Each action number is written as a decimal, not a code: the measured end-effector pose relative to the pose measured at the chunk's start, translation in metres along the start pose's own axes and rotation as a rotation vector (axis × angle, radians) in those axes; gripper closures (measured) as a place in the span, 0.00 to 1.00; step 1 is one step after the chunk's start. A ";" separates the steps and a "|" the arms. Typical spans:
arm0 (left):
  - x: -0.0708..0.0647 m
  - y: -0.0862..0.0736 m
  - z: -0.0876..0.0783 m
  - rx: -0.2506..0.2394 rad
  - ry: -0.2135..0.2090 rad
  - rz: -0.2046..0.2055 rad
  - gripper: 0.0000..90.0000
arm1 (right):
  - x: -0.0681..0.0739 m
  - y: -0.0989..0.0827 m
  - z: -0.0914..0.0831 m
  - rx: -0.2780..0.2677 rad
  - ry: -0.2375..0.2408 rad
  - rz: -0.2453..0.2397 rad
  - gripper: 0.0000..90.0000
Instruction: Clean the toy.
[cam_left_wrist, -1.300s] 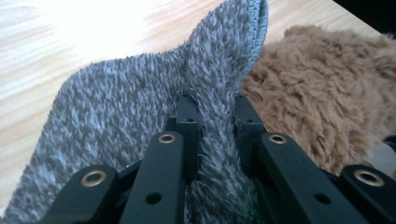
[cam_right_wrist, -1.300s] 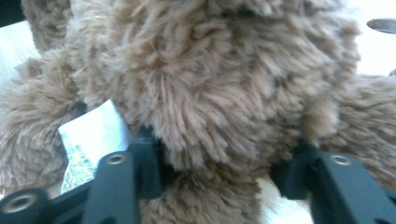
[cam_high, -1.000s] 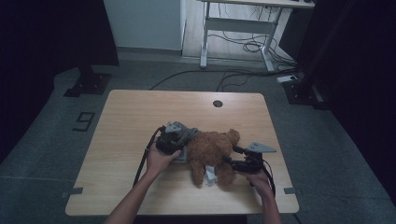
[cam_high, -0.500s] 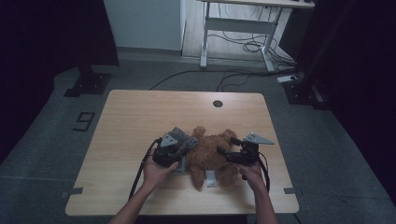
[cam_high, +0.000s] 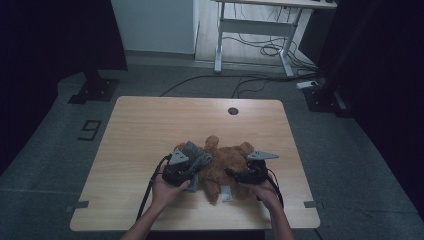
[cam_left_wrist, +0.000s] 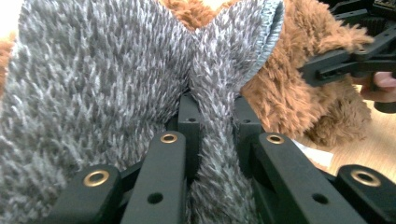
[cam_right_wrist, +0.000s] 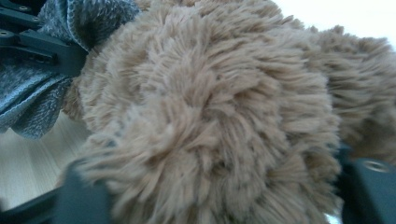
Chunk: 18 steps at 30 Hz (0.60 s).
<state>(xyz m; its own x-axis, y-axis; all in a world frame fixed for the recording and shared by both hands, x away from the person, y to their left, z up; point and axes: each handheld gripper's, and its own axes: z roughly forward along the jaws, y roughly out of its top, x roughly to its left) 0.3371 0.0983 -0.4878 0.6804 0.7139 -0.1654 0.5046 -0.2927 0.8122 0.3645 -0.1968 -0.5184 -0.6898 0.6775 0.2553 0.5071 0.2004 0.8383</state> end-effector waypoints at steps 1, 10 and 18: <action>0.000 0.000 0.000 0.002 -0.001 0.000 0.87 | 0.000 -0.001 0.000 -0.004 0.002 -0.008 0.43; -0.006 0.038 -0.005 0.005 0.003 0.011 0.87 | 0.002 0.004 0.008 -0.078 -0.127 -0.100 0.55; -0.050 0.109 0.045 0.044 -0.025 0.091 0.86 | 0.005 0.003 0.010 -0.111 -0.164 -0.141 0.56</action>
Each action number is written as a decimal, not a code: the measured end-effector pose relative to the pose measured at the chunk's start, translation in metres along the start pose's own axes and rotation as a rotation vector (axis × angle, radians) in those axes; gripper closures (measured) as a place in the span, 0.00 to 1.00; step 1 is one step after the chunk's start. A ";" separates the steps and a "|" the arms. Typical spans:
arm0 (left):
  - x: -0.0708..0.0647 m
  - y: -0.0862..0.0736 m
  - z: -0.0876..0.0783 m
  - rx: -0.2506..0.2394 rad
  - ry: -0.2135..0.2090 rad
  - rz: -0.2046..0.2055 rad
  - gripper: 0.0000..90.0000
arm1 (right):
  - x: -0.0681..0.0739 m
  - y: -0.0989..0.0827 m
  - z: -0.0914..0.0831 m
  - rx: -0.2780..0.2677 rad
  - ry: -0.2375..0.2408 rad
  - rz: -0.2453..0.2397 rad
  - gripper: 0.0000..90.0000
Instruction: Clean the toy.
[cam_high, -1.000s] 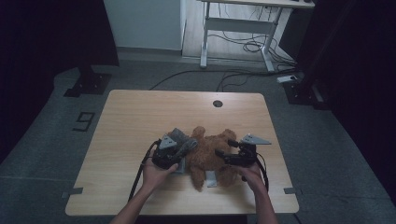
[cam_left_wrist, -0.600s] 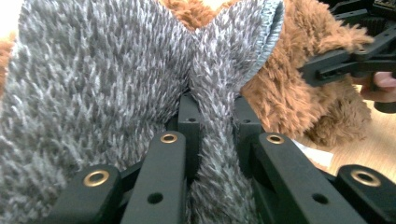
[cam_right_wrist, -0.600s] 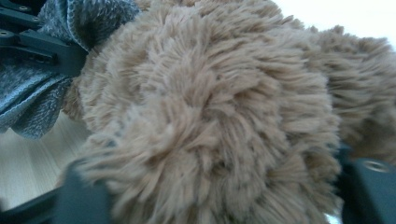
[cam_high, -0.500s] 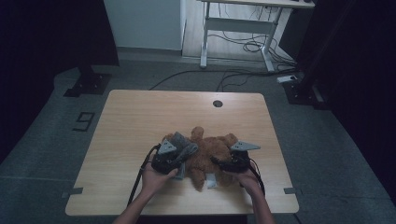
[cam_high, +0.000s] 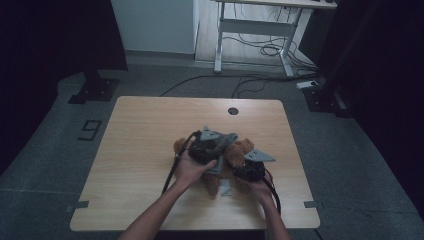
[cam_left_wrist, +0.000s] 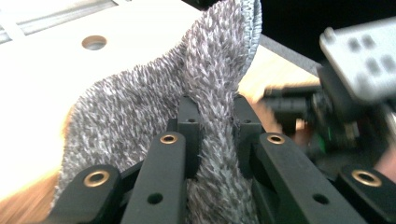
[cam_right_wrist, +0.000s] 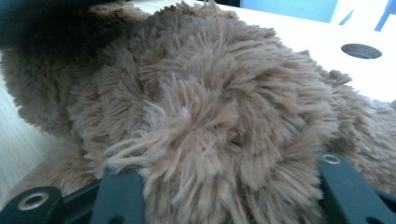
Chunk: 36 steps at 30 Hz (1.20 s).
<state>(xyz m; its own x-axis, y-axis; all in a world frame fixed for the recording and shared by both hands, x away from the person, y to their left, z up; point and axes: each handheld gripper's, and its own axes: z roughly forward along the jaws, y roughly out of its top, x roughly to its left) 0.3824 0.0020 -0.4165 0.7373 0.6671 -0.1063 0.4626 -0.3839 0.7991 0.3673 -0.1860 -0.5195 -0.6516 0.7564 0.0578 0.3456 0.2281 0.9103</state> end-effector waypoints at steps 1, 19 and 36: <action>-0.003 0.005 0.010 0.022 0.000 -0.003 0.86 | 0.001 -0.001 -0.001 -0.005 0.002 -0.013 0.56; 0.058 -0.049 -0.016 0.070 0.127 -0.115 0.87 | 0.007 -0.011 -0.007 -0.035 0.004 -0.068 0.57; 0.104 -0.121 -0.050 0.097 0.235 -0.243 0.87 | 0.008 -0.016 -0.009 -0.052 0.003 -0.038 0.57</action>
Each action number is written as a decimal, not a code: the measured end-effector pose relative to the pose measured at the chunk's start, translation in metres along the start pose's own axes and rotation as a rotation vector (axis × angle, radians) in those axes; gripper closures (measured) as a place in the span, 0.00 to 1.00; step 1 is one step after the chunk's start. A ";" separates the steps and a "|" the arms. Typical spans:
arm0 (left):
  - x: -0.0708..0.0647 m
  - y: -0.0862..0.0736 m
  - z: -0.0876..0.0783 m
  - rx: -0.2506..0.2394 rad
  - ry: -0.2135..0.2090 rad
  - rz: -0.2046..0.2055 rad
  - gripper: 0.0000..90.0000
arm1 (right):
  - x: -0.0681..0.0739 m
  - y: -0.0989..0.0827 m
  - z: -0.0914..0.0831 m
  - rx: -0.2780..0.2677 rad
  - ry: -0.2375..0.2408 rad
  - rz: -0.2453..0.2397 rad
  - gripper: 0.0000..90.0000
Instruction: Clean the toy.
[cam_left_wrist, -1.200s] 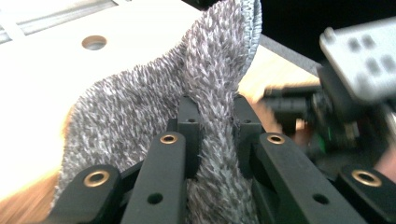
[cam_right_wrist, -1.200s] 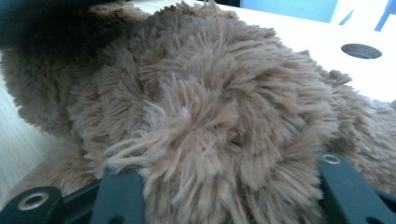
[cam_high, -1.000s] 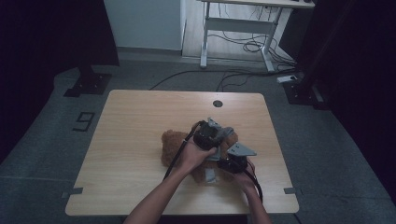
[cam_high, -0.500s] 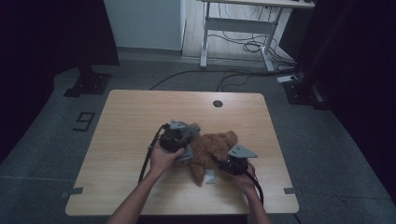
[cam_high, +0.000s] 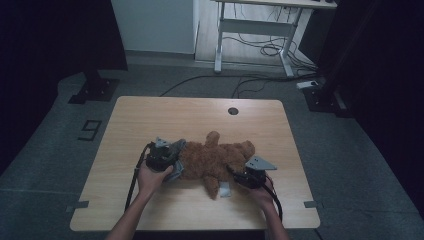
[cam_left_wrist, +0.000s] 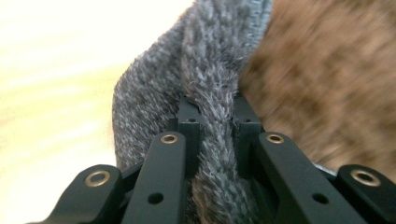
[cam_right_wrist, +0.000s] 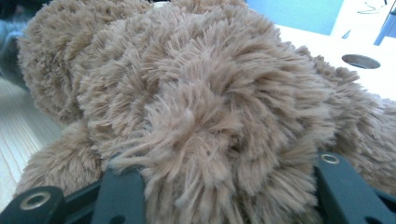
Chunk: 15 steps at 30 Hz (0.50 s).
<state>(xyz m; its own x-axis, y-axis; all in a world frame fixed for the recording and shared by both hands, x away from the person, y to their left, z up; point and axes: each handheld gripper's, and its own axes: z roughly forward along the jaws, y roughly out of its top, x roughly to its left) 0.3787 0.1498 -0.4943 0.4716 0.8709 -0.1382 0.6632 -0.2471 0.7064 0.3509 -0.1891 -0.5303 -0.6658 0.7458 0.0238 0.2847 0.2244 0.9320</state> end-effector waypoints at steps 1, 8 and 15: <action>0.002 -0.004 0.004 0.017 0.001 -0.008 0.87 | 0.000 0.000 0.000 -0.001 0.000 0.003 0.57; 0.014 0.000 -0.005 0.023 -0.061 -0.043 0.87 | -0.002 -0.001 0.000 -0.003 0.007 0.012 0.57; -0.026 0.051 -0.034 -0.082 -0.088 0.071 0.87 | -0.001 -0.001 0.000 -0.005 0.002 0.013 0.57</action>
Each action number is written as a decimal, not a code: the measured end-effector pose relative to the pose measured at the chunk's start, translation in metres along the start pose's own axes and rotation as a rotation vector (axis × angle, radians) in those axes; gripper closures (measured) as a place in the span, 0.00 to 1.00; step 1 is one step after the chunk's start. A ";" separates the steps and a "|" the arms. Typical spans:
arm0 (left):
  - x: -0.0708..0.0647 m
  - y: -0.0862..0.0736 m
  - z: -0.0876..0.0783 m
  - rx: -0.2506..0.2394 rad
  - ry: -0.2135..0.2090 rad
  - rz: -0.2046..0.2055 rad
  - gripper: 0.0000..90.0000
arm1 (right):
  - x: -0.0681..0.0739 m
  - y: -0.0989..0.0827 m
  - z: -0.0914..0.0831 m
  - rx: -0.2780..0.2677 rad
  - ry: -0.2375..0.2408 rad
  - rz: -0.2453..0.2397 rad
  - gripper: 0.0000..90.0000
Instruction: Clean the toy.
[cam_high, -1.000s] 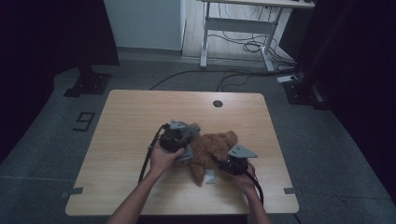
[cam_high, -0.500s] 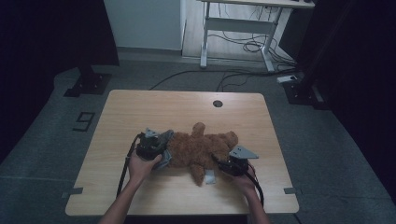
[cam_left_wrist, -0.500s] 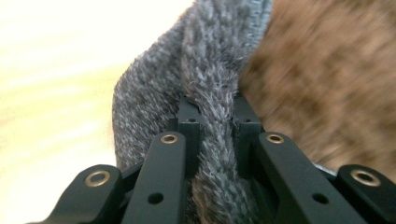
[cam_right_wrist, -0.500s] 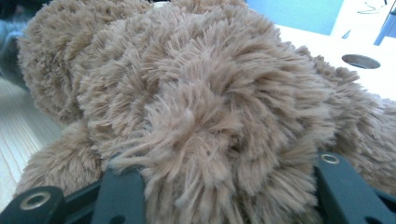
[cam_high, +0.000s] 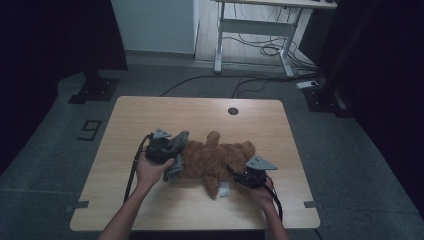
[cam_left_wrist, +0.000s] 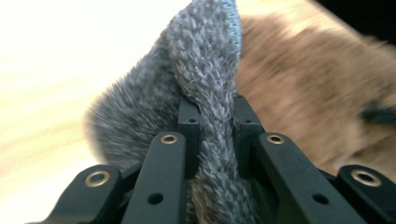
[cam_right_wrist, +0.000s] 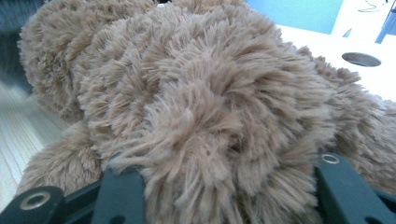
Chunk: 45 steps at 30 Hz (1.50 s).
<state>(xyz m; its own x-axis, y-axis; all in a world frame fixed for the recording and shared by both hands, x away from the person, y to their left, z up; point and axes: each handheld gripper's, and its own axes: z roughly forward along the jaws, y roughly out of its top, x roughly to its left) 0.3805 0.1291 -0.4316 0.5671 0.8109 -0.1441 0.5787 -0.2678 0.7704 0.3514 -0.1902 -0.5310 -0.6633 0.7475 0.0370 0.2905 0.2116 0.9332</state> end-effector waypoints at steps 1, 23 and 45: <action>-0.009 0.007 0.003 -0.005 -0.011 0.017 0.87 | 0.000 0.000 0.000 0.002 -0.001 -0.002 0.57; -0.115 0.045 0.105 0.098 -0.091 0.215 0.87 | 0.003 -0.001 0.000 0.007 0.000 -0.026 0.57; 0.007 -0.010 0.024 0.055 0.108 0.057 0.87 | 0.000 -0.002 0.000 -0.008 0.010 0.002 0.56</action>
<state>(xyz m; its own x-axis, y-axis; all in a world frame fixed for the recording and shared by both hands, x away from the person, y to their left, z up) 0.3924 0.1253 -0.4551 0.5354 0.8440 -0.0313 0.5804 -0.3408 0.7396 0.3507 -0.1910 -0.5332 -0.6694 0.7417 0.0422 0.2866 0.2054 0.9358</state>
